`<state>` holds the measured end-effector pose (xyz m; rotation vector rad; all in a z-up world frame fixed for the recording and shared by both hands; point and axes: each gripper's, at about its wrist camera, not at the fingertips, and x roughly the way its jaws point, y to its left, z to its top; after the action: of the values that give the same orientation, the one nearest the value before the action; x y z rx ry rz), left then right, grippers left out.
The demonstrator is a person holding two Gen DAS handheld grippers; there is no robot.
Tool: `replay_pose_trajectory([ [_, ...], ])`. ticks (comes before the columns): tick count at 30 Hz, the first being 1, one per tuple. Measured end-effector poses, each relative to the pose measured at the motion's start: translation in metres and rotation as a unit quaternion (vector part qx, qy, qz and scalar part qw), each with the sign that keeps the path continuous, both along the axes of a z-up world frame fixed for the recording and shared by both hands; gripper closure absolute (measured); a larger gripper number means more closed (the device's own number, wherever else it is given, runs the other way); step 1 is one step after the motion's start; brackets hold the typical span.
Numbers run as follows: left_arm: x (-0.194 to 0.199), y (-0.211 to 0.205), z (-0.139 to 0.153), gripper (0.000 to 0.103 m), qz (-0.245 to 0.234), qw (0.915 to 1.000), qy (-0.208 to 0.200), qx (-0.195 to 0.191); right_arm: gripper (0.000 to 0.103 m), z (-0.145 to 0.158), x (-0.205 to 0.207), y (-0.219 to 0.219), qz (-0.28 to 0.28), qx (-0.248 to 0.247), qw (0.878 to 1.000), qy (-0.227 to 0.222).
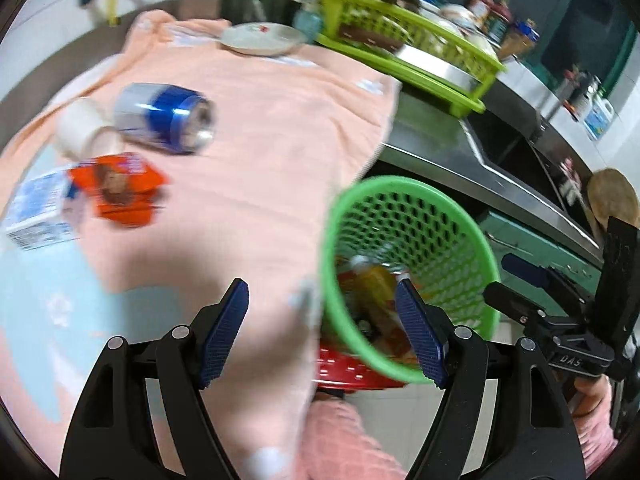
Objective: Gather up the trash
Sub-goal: 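Move both grippers back over the towel toward the remaining trash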
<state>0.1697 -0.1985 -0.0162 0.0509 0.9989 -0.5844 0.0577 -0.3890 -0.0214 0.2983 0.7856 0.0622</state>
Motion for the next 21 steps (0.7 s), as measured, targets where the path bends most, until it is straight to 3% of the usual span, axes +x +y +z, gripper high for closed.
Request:
replay_pose_trajectory([
  [10, 0.012, 0.094, 0.009, 0.027, 0.081, 0.9963, -0.022, 0.016, 0.02, 0.017, 0.043, 0.071, 0.093, -0.01, 0.995, -0.021],
  [21, 0.022, 0.168, -0.004, 0.026, 0.148, 0.9887, -0.011, 0.025, 0.018, 0.025, 0.109, 0.158, 0.193, -0.026, 0.98, -0.029],
])
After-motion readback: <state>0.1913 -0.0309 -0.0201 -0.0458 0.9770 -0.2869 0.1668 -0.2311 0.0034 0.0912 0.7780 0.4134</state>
